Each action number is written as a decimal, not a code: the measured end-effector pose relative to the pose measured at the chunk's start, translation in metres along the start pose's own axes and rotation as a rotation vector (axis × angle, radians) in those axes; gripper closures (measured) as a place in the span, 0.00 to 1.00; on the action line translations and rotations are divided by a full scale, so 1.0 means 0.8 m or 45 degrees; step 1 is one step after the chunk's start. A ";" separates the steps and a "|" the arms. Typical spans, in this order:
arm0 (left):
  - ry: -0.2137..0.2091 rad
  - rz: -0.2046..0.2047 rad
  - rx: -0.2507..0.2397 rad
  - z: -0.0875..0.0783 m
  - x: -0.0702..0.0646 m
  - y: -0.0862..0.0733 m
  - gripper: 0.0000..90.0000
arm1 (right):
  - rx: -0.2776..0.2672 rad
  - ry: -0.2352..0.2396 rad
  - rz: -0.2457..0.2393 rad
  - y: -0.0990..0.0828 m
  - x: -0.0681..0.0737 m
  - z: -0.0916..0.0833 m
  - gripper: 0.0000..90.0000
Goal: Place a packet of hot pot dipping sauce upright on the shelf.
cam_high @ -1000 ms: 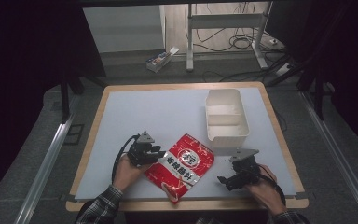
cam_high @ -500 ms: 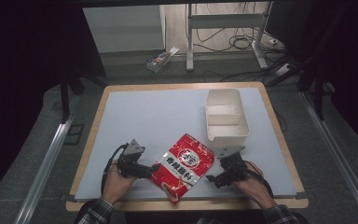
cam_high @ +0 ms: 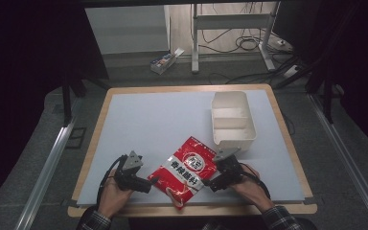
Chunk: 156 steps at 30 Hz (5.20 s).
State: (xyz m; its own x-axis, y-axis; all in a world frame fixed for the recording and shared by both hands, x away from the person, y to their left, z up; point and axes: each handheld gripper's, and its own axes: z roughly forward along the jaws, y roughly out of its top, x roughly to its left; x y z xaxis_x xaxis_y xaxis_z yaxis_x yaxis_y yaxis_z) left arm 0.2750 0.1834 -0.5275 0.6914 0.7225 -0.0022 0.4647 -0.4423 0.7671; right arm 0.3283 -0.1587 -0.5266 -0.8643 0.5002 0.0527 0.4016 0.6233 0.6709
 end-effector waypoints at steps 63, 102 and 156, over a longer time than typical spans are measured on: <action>-0.044 -0.126 -0.049 -0.017 0.004 -0.005 0.02 | -0.280 0.077 -0.041 0.164 0.021 -0.058 0.99; 0.027 -0.020 0.042 -0.010 0.001 -0.008 0.04 | -0.408 -0.046 0.103 0.226 -0.080 -0.085 0.99; 0.007 -0.056 0.041 -0.009 0.008 -0.010 0.04 | -0.476 -0.302 0.297 0.197 -0.248 -0.120 0.99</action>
State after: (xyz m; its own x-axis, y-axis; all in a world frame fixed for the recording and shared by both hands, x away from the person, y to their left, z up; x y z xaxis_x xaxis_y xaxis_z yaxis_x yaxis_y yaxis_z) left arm 0.2713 0.1956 -0.5291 0.6670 0.7444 -0.0317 0.5119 -0.4270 0.7454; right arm 0.5343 -0.2176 -0.3606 -0.6545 0.7504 0.0924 0.4026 0.2425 0.8827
